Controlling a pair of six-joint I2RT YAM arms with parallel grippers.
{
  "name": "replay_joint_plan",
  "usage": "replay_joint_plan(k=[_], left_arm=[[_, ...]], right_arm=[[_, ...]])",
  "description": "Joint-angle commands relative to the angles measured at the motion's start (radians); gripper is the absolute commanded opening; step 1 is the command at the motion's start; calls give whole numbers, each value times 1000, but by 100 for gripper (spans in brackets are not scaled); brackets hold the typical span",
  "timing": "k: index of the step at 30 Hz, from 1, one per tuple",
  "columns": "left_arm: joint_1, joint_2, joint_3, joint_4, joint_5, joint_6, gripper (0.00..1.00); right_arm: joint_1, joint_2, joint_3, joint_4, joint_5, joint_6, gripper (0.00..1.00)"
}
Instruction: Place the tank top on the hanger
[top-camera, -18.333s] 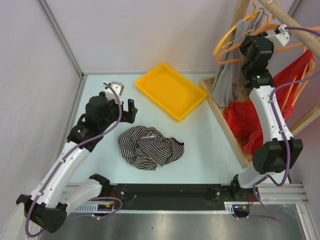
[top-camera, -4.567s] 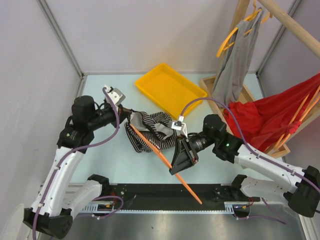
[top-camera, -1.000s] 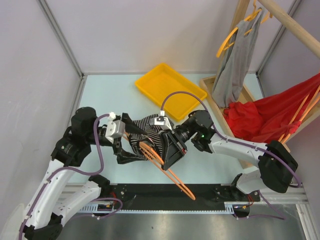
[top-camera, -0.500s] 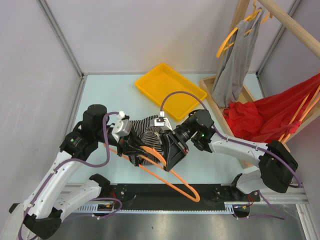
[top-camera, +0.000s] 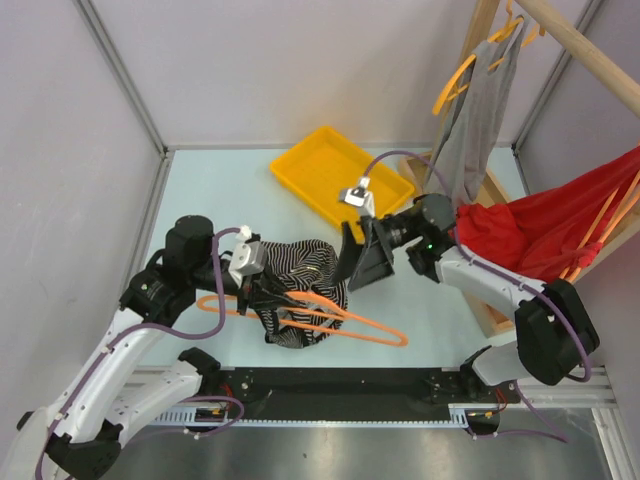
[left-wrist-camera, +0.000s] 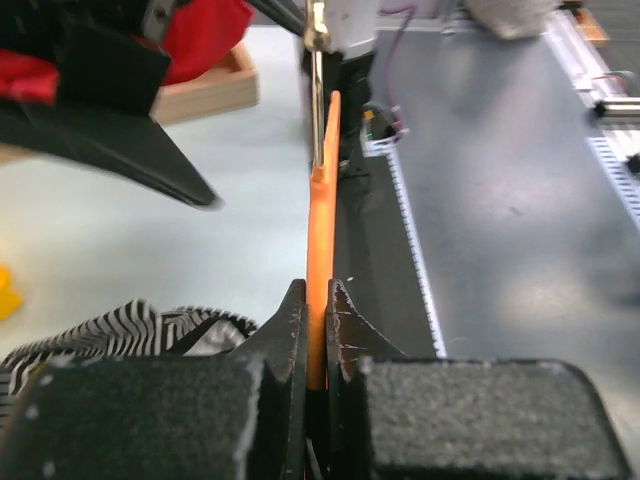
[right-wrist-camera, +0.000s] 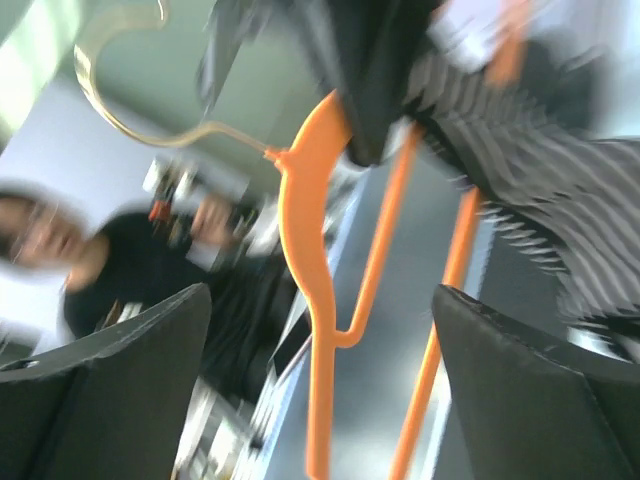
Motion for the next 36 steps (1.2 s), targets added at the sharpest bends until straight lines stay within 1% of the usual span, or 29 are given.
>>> replay_joint_plan(k=[1, 2, 4, 5, 6, 7, 8, 9, 10, 11, 12, 13, 14, 16, 17, 19, 20, 21, 22, 23, 24, 25, 27, 28, 30, 31, 32, 34, 36], left_arm=[[-1, -15, -9, 54, -176, -16, 0], [-1, -15, -12, 58, -213, -23, 0], [1, -22, -31, 86, -334, -39, 0], [2, -36, -37, 97, -374, -44, 0], [8, -45, -52, 126, -430, -50, 0], [15, -58, -64, 144, -454, -69, 0], [25, -82, -73, 161, -466, -73, 0], [50, -93, -84, 193, -475, -81, 0], [64, -105, -106, 212, -493, -101, 0], [100, -119, -116, 248, -506, -115, 0], [120, -139, -138, 268, -521, -125, 0], [140, -145, -149, 288, -555, -153, 0], [178, -150, -156, 321, -569, -165, 0], [208, -138, -163, 336, -584, -193, 0], [222, -133, -163, 345, -607, -199, 0], [231, -121, -163, 351, -636, -210, 0], [237, -118, -164, 353, -667, -213, 0], [240, -116, -170, 355, -690, -220, 0], [243, -115, -172, 356, -702, -225, 0], [248, -113, -175, 359, -711, -228, 0], [249, -114, -178, 362, -722, -234, 0], [251, -116, -184, 365, -722, -237, 0], [252, -121, -192, 373, -725, -240, 0], [252, -121, -193, 373, -725, -244, 0], [254, -118, -196, 370, -733, -245, 0], [255, -116, -196, 367, -734, -244, 0], [255, -116, -196, 368, -733, -248, 0], [255, -119, -199, 374, -733, -247, 0], [255, -121, -201, 375, -744, -248, 0]], right_arm=[[-182, -10, 5, 28, 71, -33, 100], [-202, -5, 8, 26, 91, -40, 100], [-251, 1, 19, 6, 112, -56, 100], [-262, 3, 40, -27, 134, -118, 100], [-273, 1, 60, -170, 151, -192, 100], [-282, -5, 82, -290, 175, -284, 100], [-293, -5, 159, -445, 241, -395, 100], [-293, -5, 215, -820, 297, -697, 100], [-293, 13, 270, -1015, 374, -814, 100], [-290, 23, 321, -1137, 489, -896, 100], [-296, 30, 346, -1193, 511, -910, 100], [-302, 29, 337, -1181, 532, -888, 100], [-306, 18, 326, -1157, 602, -872, 100], [-293, 0, 301, -1184, 692, -884, 100], [-285, -37, 291, -1198, 812, -890, 100], [-235, -88, 229, -1212, 931, -898, 100], [-213, -112, 203, -1215, 1036, -895, 99], [-193, -169, 180, -1218, 1090, -890, 99], [-138, -196, 126, -1218, 1143, -884, 99], [-103, -223, 96, -1198, 1240, -860, 98], [-66, -277, 65, -1180, 1281, -852, 98], [25, -295, 10, -1163, 1351, -843, 97], [115, -321, -27, -1131, 1405, -806, 93], [191, -321, -42, -1118, 1437, -794, 89], [270, -315, -68, -1066, 1474, -757, 84], [301, -292, -71, -1049, 1491, -749, 78], [366, -277, -64, -1023, 1529, -746, 76], [419, -220, -58, -991, 1579, -754, 73], [456, -177, -53, -921, 1577, -757, 70]])
